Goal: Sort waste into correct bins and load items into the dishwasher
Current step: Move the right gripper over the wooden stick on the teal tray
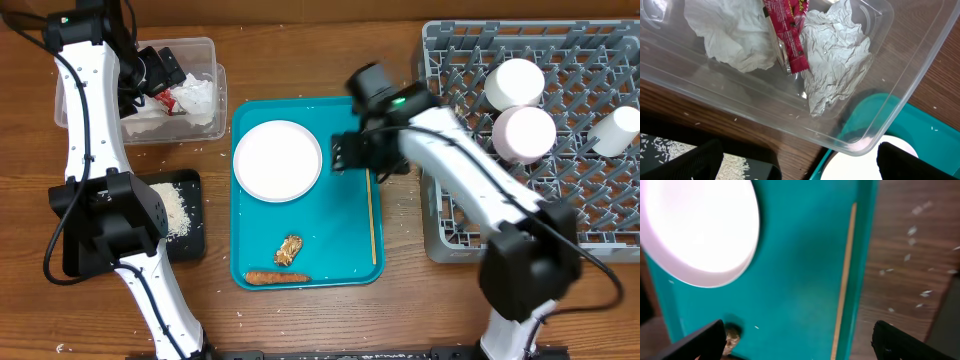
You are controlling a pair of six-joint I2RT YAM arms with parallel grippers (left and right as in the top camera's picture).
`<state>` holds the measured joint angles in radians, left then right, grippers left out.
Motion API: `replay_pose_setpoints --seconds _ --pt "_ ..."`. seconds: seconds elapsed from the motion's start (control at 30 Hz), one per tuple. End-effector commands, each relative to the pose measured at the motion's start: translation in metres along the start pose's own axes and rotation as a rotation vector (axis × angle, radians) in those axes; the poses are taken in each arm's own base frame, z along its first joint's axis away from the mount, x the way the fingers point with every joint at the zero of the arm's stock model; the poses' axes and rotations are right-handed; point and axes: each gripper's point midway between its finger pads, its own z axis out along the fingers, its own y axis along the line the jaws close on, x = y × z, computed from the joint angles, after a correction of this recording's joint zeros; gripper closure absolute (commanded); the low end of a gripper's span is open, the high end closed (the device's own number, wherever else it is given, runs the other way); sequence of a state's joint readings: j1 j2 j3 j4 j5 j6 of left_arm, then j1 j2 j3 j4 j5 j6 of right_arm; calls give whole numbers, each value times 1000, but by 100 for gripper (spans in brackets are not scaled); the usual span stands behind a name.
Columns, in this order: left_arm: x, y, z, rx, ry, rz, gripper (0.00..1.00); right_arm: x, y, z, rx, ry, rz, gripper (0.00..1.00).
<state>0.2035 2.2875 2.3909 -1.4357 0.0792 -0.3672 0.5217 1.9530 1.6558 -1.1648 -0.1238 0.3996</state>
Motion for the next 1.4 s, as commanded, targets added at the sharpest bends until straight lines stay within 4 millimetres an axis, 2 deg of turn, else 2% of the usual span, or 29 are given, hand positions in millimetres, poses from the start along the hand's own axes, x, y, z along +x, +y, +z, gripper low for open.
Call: replay_pose_setpoints --seconds 0.0,0.13,0.27,0.4,0.63,0.83,1.17,1.37 --pt "-4 -5 -10 22 -28 -2 0 6 -1 28 50 47 29 7" --pt "-4 -5 -10 22 -28 -2 0 14 9 64 45 113 12 8" --pt "-4 -5 -10 22 -28 -3 0 13 -2 88 102 127 71 8" --pt "-5 -5 -10 20 -29 -3 0 5 -5 88 104 99 81 8" --pt "-4 -5 -10 19 -29 -3 0 1 -10 88 124 85 75 8" --pt "-5 -4 -10 19 -30 -3 0 7 4 85 69 117 70 8" --pt "-4 -5 -10 19 -29 -3 0 -8 15 65 48 81 58 7" --pt "-4 -5 -10 19 -29 -3 0 -16 9 64 83 44 33 5"
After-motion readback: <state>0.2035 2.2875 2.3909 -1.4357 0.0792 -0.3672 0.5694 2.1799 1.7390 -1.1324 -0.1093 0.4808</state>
